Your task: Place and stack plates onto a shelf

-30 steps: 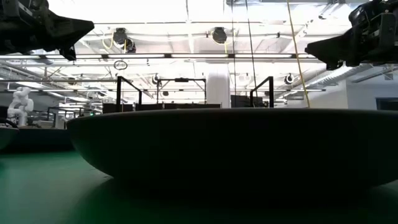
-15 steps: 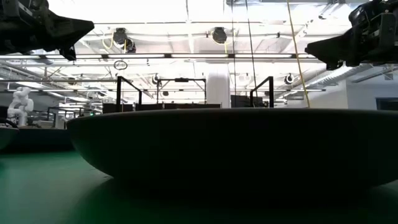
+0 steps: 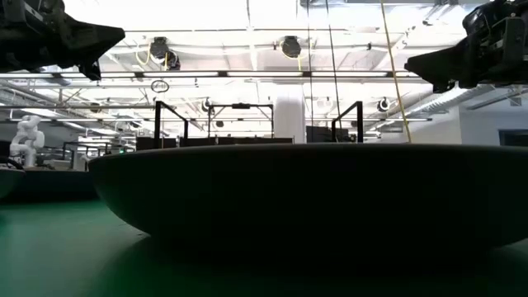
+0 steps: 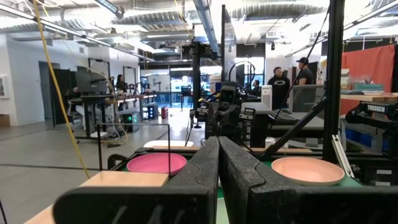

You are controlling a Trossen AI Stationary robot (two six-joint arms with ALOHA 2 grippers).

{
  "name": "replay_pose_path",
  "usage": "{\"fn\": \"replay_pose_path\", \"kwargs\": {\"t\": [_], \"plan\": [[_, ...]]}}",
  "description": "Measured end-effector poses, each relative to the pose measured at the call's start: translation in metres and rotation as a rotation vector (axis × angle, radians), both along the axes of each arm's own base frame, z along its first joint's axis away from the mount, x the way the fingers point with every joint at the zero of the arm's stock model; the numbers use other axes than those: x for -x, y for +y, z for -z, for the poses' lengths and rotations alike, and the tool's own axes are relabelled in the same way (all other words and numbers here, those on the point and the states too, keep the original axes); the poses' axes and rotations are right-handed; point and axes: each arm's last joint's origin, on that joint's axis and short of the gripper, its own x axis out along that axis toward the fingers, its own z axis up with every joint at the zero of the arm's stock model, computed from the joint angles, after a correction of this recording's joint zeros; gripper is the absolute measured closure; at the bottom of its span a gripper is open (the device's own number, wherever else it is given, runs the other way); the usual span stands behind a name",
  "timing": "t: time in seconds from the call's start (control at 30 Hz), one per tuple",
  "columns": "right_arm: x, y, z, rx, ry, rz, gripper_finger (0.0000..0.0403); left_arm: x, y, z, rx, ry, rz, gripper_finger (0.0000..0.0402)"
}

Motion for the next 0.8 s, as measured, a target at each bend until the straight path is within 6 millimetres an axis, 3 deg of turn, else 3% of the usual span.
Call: {"fn": "replay_pose_path", "kwargs": {"t": [0.53,0.8], "plan": [[0.000,0.000,-0.001,-0.004,-0.007,0.000,0.0310,0.000,0.000,0.000,0.000,0.000,0.000,0.0385],[0.002,0.000,-0.013,-0.035,-0.143,-0.006,0.0310,0.000,0.000,0.000,0.000,0.000,0.000,0.0385]]}}
